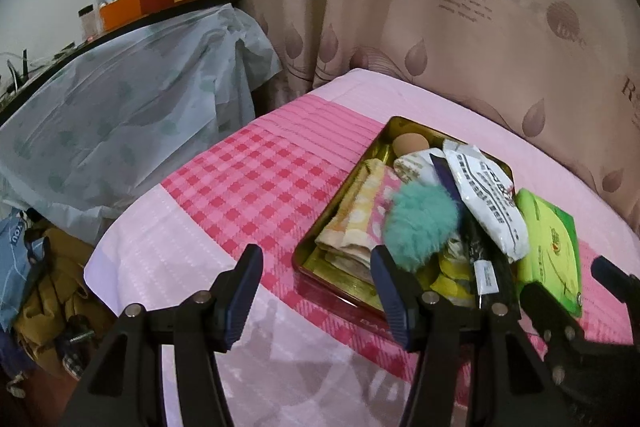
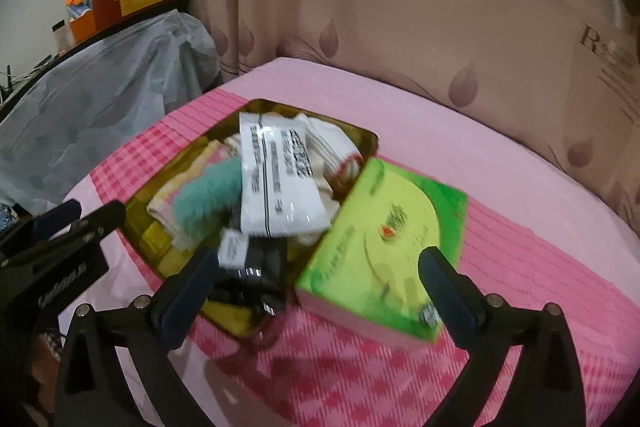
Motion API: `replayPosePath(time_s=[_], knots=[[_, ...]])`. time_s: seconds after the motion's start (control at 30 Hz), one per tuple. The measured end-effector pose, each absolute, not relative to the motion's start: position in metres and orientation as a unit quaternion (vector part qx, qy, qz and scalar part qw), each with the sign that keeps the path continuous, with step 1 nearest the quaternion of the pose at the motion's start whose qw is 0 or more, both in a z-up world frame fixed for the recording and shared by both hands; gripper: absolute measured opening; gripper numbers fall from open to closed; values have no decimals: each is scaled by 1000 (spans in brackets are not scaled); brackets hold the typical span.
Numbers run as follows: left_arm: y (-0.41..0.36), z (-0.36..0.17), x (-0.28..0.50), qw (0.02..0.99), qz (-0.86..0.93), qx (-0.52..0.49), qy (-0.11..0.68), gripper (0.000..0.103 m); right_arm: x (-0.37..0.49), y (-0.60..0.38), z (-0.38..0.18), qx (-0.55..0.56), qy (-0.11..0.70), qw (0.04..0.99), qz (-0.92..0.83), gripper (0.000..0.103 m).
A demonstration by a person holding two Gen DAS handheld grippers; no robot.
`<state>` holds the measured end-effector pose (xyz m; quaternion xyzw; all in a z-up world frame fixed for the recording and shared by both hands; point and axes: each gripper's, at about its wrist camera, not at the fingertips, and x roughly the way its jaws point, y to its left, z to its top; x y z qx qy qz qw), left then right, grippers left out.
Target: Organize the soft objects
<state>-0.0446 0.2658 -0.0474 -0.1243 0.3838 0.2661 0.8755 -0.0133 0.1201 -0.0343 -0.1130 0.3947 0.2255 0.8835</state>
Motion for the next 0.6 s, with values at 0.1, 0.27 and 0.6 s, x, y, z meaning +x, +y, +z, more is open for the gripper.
replayPosePath(time_s=[0.1,0.27,0.6], knots=[[260,-47,-44,880,258,-114,383,57,-25,114,-37,-114,393,887,214,100],[254,-46,-44,883,252,-107,381,57,-33,113,-38,-120,392,887,213,100],[252,-48,-44,885,246,-103,383,57,-35,112,-40,-116,395,886,213,100]])
